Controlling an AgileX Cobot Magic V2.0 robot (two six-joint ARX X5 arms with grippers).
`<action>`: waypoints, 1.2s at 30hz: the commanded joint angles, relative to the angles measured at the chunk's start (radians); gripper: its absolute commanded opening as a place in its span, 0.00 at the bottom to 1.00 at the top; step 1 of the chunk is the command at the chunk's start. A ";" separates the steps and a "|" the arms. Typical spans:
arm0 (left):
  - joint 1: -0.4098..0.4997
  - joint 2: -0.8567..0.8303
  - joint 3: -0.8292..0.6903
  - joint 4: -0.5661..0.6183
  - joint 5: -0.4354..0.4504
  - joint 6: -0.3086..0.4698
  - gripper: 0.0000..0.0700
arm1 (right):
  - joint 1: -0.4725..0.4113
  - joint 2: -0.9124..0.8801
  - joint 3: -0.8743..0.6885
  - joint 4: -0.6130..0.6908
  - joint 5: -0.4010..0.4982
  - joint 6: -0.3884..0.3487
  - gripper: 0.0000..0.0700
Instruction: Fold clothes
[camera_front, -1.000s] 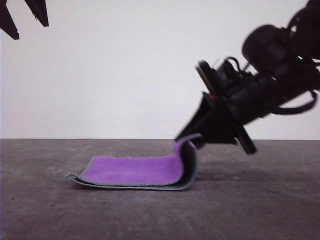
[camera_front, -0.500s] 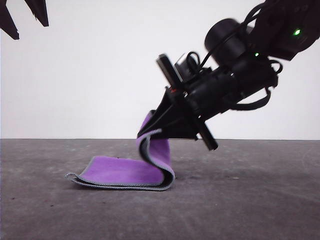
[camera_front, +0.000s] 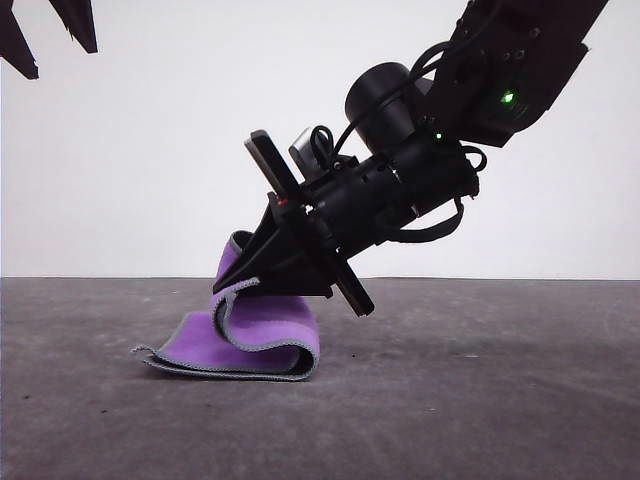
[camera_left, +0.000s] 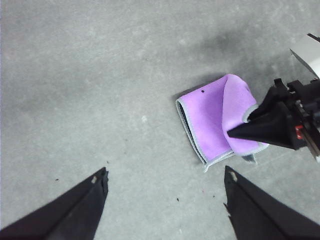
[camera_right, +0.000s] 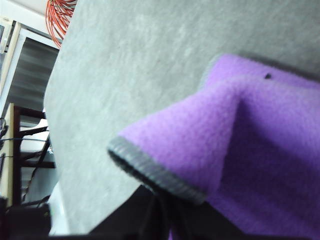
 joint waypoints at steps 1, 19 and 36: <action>-0.002 0.015 0.013 0.004 -0.003 -0.003 0.64 | 0.007 0.023 0.019 0.012 0.008 0.008 0.00; -0.002 0.015 0.013 0.004 -0.003 -0.002 0.64 | 0.008 0.023 0.021 0.031 0.012 0.008 0.39; -0.002 0.015 0.013 0.004 -0.003 -0.002 0.64 | -0.019 0.022 0.078 0.030 -0.155 0.007 0.59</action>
